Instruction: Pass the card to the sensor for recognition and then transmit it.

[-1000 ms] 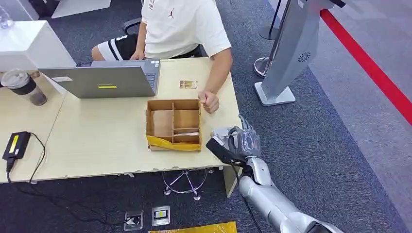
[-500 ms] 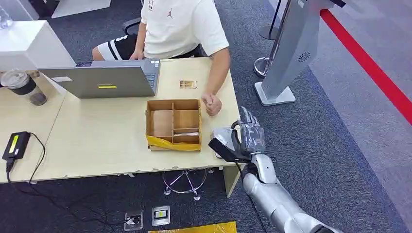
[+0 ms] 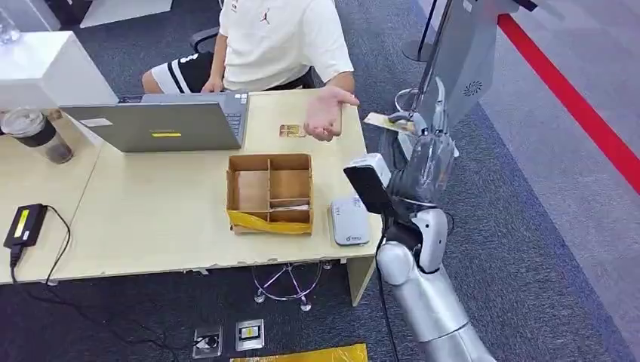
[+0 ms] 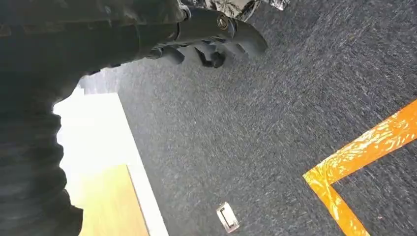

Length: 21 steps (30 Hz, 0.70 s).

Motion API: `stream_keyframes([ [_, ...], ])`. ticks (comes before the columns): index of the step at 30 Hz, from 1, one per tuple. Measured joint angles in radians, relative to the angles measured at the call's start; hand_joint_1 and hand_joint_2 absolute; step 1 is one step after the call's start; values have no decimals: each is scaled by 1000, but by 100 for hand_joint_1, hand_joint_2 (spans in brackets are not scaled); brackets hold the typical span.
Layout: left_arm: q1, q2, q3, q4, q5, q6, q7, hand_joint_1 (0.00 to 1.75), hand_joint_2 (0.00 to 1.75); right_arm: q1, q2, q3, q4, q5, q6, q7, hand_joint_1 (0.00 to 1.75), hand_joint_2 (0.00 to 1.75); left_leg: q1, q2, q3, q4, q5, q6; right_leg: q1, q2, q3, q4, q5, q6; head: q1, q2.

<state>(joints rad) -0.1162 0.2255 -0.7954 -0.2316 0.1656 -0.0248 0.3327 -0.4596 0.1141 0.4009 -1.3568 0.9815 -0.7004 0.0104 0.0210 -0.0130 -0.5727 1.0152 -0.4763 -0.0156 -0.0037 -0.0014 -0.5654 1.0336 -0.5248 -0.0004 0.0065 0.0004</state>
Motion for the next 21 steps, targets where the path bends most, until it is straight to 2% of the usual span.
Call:
stream_keyframes([
  [3, -1, 0, 0, 0, -25, -8, -16, 0, 175, -55, -5, 63, -65, 78, 33, 67, 175, 175, 0, 1, 0, 0, 0, 0, 0, 1, 0, 0, 0, 0, 1, 0],
  [5, -4, 0, 0, 0, -43, -11, -29, 0, 175, -117, -5, 106, -63, 158, 86, 112, 175, 175, 0, 2, 0, 0, 0, 0, 0, 1, 0, 0, 1, -1, 0, 0],
  [8, -9, 0, 0, 0, -61, -13, -50, 0, 175, -203, 3, 163, -23, 240, 151, 146, 175, 175, 0, 1, 0, 0, 1, -1, 0, 1, 0, 1, 1, -1, 1, 0],
  [13, -17, 0, -6, 0, -87, -20, -71, 0, 175, -329, 31, 250, 167, 388, 280, 190, 175, 175, 0, 0, 0, 0, 1, -1, 1, -1, 0, 1, 1, -2, 0, 0],
  [16, -19, -2, -13, 0, -95, -19, -75, 0, 175, -369, 47, 294, 289, 436, 295, 210, 175, 175, 0, -1, -1, 0, 1, -1, 1, -2, 0, 1, 1, -2, 0, 0],
  [21, -19, -3, -21, 0, -97, -18, -82, 0, 175, -390, 61, 317, 436, 440, 296, 229, 175, 175, 0, -1, -2, 0, 1, -1, 1, -2, -1, 0, 1, -2, 1, 0],
])
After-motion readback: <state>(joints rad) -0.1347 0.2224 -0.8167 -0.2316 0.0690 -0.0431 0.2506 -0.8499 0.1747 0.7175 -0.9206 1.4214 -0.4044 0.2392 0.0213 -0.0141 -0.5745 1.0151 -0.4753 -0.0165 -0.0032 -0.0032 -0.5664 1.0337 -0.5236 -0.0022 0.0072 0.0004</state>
